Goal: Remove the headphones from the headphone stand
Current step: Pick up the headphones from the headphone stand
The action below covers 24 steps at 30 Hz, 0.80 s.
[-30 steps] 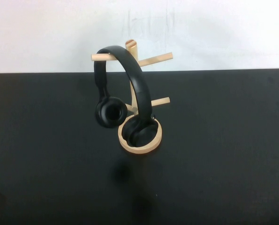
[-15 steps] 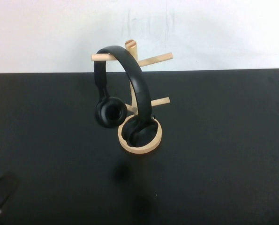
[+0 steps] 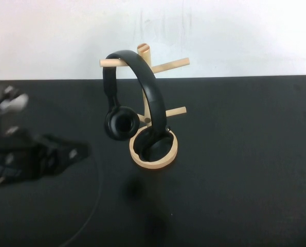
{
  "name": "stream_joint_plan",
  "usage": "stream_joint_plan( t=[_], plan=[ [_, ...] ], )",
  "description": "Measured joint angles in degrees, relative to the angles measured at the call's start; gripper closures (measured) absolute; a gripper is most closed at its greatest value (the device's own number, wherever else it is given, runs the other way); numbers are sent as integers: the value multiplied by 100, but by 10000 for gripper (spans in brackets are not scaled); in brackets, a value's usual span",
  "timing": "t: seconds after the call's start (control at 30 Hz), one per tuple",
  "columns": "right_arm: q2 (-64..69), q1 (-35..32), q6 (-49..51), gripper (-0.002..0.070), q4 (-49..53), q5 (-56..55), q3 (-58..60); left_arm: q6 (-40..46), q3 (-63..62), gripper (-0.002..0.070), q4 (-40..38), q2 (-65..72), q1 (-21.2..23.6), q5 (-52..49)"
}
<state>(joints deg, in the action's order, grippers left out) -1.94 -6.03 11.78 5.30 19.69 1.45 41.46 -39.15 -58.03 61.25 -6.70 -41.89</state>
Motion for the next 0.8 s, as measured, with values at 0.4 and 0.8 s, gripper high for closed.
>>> stream_joint_plan(
  t=[0.4,0.8],
  plan=[
    [0,0,0,682,0,0,0,776,-1668,624,-874,1854,-1600,792],
    [0,0,0,682,0,0,0,567,-1882,244,-897,1935,-1592,1243]
  ],
)
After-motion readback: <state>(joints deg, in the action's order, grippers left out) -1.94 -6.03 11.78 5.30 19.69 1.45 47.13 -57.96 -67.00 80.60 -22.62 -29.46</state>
